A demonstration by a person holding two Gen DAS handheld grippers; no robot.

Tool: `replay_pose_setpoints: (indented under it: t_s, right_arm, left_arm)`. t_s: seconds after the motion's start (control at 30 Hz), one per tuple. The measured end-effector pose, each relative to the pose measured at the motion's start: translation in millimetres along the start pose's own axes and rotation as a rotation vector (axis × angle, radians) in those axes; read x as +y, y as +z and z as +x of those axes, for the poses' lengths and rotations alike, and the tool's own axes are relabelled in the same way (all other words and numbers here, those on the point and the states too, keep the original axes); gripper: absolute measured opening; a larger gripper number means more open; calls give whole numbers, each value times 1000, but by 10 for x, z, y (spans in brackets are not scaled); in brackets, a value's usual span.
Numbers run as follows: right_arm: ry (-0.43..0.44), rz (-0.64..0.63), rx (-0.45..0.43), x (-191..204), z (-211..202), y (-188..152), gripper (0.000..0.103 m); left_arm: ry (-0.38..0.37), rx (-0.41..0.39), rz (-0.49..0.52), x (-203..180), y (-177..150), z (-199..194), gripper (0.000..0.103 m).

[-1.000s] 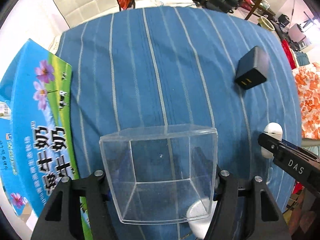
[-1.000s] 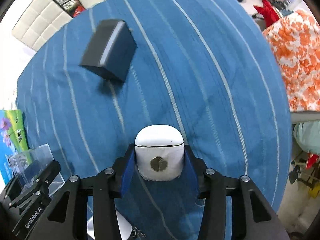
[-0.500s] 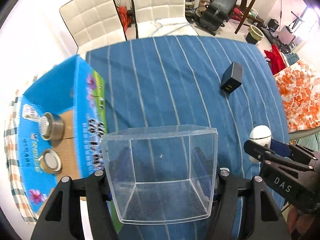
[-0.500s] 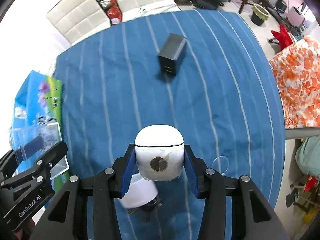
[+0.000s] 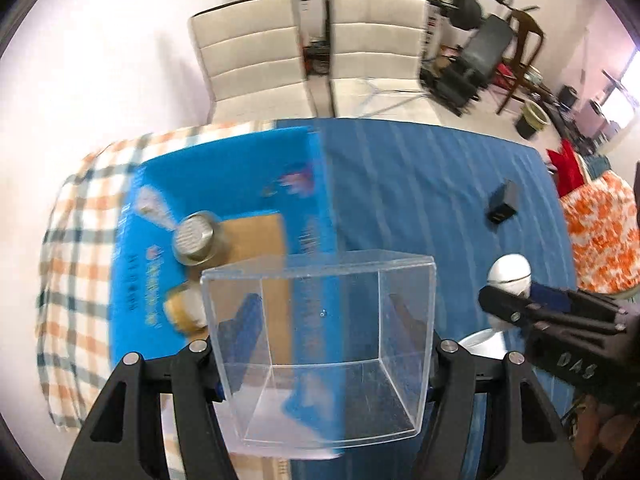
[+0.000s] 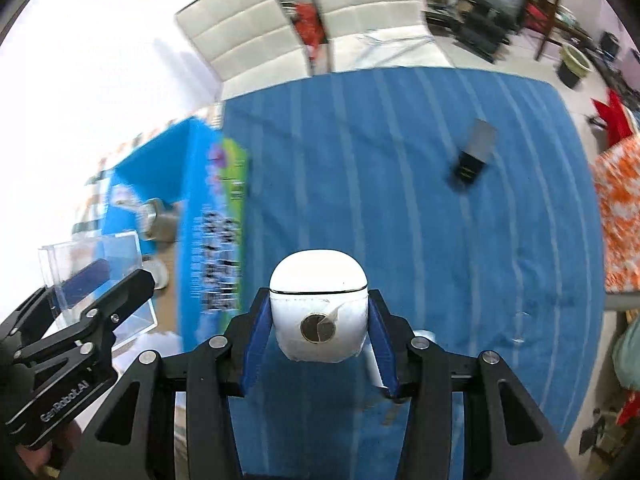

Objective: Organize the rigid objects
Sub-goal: 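Carry the clear cube and white earbud case into the blue box with both tools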

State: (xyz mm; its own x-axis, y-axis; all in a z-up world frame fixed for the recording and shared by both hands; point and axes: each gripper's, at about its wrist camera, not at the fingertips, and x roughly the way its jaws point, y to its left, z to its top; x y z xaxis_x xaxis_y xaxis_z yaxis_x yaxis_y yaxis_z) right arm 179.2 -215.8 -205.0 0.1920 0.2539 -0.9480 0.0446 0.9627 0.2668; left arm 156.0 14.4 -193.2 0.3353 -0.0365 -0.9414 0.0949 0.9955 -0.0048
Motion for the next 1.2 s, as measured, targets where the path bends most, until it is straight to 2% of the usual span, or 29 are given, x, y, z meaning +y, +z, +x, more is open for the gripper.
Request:
replay_pose_setpoints:
  t_s: [0.3, 0.53, 0.77, 0.97, 1.2]
  right_arm:
    - [98, -148, 35, 1073, 231, 104, 49]
    - [164, -194, 143, 1795, 800, 175, 49]
    - [157, -209, 254, 2134, 1565, 234, 49]
    - [109, -214, 312, 2259, 2184, 241, 49]
    - [96, -217, 329, 2297, 2549, 256, 49]
  left_arm:
    - [62, 79, -153, 931, -389, 263, 62]
    - [54, 170, -252, 1327, -690, 649, 63]
    - [38, 261, -274, 1447, -836, 1121, 63]
    - [23, 289, -289, 1489, -872, 1325, 63]
    - [28, 310, -301, 1555, -840, 1484, 63]
